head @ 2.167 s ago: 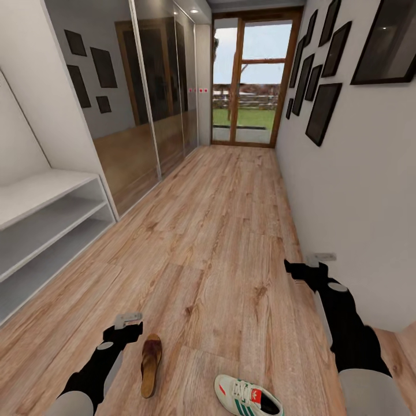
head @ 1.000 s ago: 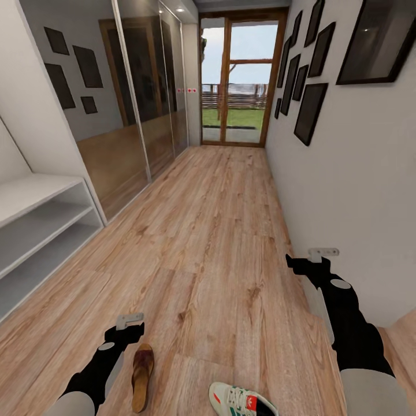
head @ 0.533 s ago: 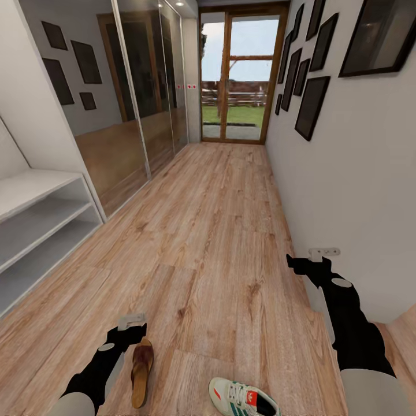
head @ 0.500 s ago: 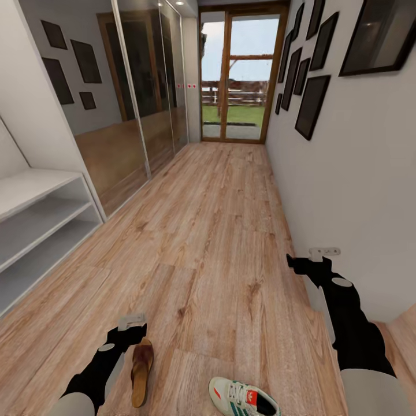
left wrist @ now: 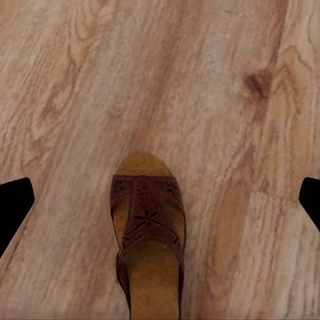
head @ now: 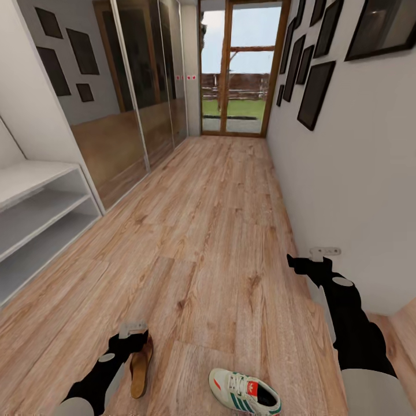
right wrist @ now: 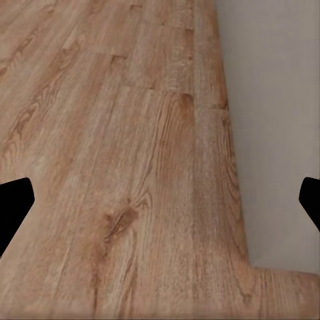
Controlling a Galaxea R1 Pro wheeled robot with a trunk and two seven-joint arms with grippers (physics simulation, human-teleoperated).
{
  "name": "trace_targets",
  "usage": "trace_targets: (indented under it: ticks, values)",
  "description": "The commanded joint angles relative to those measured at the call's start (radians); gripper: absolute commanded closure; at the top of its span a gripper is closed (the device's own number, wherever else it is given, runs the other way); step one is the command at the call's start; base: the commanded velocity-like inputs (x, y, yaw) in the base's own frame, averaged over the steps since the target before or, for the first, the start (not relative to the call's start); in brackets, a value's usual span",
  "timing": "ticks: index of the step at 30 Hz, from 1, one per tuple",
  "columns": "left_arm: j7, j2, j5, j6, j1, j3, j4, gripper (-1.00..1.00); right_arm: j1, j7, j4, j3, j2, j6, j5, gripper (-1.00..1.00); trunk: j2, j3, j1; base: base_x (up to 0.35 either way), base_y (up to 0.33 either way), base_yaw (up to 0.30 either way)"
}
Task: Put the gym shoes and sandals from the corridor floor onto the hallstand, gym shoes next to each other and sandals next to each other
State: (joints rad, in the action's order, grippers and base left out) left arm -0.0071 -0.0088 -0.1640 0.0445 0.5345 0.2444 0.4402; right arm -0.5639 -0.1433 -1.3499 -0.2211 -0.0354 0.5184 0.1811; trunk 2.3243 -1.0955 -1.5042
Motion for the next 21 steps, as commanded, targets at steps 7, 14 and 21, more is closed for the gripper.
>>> trace_targets:
  ticks: [7, 14, 21]
  values:
    - [-0.001, 0.002, -0.006, 0.009, 0.001, 0.009, -0.003, -1.0, -0.001, -0.009, 0.0, -0.001, 0.0, 0.005, 0.009, -1.0, 0.05, -0.034, -0.027, 0.0, 0.0, 0.0]
    - [0.0, 0.002, -0.007, 0.012, 0.001, 0.01, -0.004, -1.0, -0.001, -0.009, 0.0, -0.001, 0.0, 0.005, 0.01, -1.0, 0.099, -0.067, -0.054, 0.0, 0.0, 0.0]
    - [0.001, -0.001, -0.01, 0.072, 0.0, 0.01, -0.007, -1.0, -0.001, -0.009, -0.001, -0.001, 0.0, 0.005, 0.01, -1.0, 0.148, -0.1, -0.08, 0.0, 0.0, 0.0]
